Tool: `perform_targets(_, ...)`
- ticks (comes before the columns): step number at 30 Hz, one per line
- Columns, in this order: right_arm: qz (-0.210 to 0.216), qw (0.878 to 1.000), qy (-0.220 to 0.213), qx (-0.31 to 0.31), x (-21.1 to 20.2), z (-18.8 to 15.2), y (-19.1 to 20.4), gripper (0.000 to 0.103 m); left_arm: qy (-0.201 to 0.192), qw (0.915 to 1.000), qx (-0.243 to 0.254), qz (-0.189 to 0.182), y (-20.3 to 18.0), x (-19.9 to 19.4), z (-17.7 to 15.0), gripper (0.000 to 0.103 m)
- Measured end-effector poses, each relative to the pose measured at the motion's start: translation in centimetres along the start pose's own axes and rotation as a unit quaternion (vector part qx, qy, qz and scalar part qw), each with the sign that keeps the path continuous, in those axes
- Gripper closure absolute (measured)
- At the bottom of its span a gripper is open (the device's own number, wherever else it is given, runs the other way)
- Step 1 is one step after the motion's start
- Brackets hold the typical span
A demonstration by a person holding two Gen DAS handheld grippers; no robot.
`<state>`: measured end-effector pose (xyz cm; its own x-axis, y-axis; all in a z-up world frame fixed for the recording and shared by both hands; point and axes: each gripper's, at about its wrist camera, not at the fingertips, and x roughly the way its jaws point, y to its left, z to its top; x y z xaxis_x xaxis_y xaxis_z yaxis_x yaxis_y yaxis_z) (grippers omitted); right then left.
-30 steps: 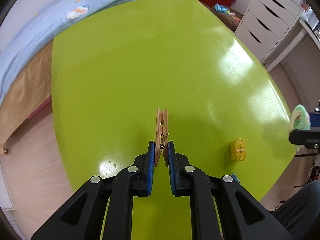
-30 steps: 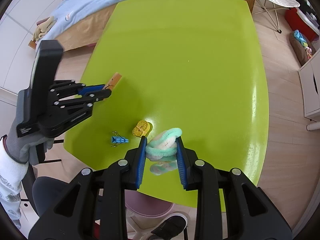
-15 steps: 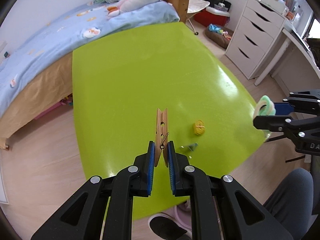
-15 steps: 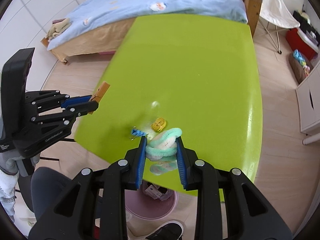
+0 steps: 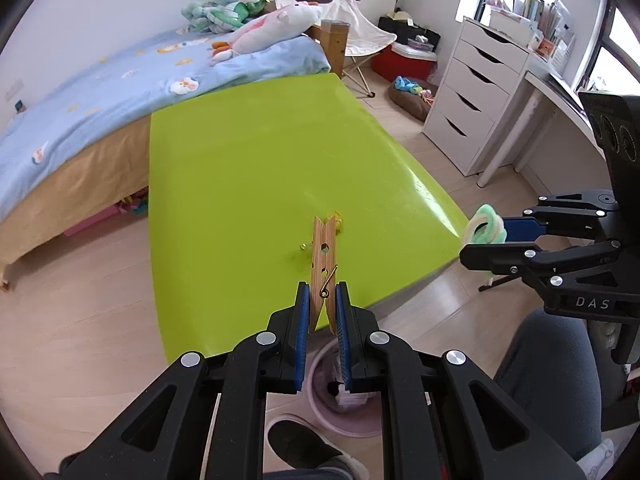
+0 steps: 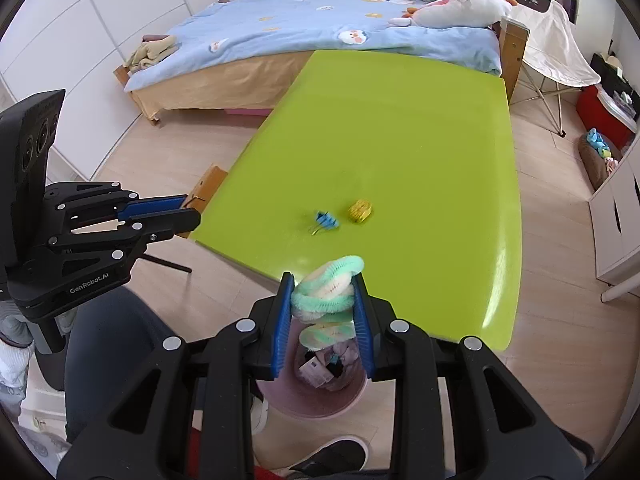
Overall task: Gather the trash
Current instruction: 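Carry the clothespin and yarn bundle over the wastebasket and open both tools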
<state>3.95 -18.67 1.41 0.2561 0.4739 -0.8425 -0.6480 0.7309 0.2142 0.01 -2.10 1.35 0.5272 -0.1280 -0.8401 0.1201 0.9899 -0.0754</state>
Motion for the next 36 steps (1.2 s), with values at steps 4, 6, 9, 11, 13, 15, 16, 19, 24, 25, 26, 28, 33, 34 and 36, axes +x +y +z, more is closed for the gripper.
perform_targets(4, 0.007, 1.0, -0.003, -0.001, -0.6, -1.8, 1.1, 0.075, -0.002, 1.0, -0.003, -0.004, -0.9, -0.8, -1.7, 0.091)
perform_targets(6, 0.013, 1.0, -0.002, -0.002, -0.8, -2.9, 1.6, 0.075, -0.002, 1.0, -0.002, -0.005, -1.4, -1.1, -2.5, 0.091)
perform_targets(9, 0.017, 1.0, 0.007, -0.008, -0.6, -4.2, 2.3, 0.075, -0.001, 1.0, 0.0, -0.008, -1.9, -1.7, -3.7, 0.091)
perform_targets(11, 0.019, 1.0, 0.015, -0.008, -0.3, -4.9, 2.6, 0.075, -0.001, 0.9999, -0.003, -0.012, -2.1, -2.1, -4.4, 0.091)
perform_targets(13, 0.022, 1.0, 0.019, -0.007, -0.1, -5.3, 2.7, 0.075, -0.001, 0.9999, -0.006, -0.015, -2.2, -2.4, -4.9, 0.091)
perform_targets(15, 0.025, 0.999, 0.021, -0.007, 0.0, -5.6, 3.0, 0.075, -0.002, 0.9999, -0.001, -0.015, -2.4, -2.7, -5.5, 0.091)
perform_targets(16, 0.027, 0.999, 0.023, -0.008, 0.2, -5.7, 3.1, 0.075, -0.002, 0.9999, 0.0, -0.014, -2.4, -2.9, -5.6, 0.091)
perform_targets(19, 0.033, 0.999, 0.03, -0.009, 0.6, -5.9, 3.3, 0.073, -0.002, 0.9998, -0.005, -0.019, -2.3, -3.1, -6.0, 0.091)
perform_targets(24, 0.038, 0.999, 0.028, -0.002, 0.9, -5.9, 3.1, 0.03, -0.003, 0.9998, -0.004, -0.02, -2.3, -3.4, -6.1, 0.091)
perform_targets(25, 0.035, 0.999, 0.025, 0.0, 0.9, -5.9, 2.9, 0.022, -0.003, 0.9998, -0.004, -0.02, -2.3, -3.3, -6.1, 0.091)
perform_targets(26, 0.031, 0.999, 0.025, 0.004, 0.8, -5.9, 2.8, 0.015, -0.003, 0.9998, -0.003, -0.02, -2.3, -3.4, -6.1, 0.091)
perform_targets(28, 0.023, 0.999, 0.021, 0.009, 0.6, -5.9, 2.5, 0.011, -0.001, 0.9998, 0.0, -0.022, -2.4, -3.3, -6.1, 0.091)
perform_targets(33, 0.0, 1.0, 0.013, 0.019, -0.5, -6.2, 1.6, 0.006, 0.008, 0.9994, 0.01, -0.032, -3.2, -2.9, -6.1, 0.091)
perform_targets(34, -0.003, 1.0, 0.012, 0.02, -0.7, -6.2, 1.4, 0.005, 0.01, 0.9993, 0.013, -0.034, -3.5, -2.8, -6.0, 0.091)
perform_targets(36, -0.01, 1.0, 0.008, 0.024, -1.3, -6.4, 1.1, 0.005, 0.014, 0.999, 0.018, -0.038, -3.9, -2.6, -6.0, 0.09)
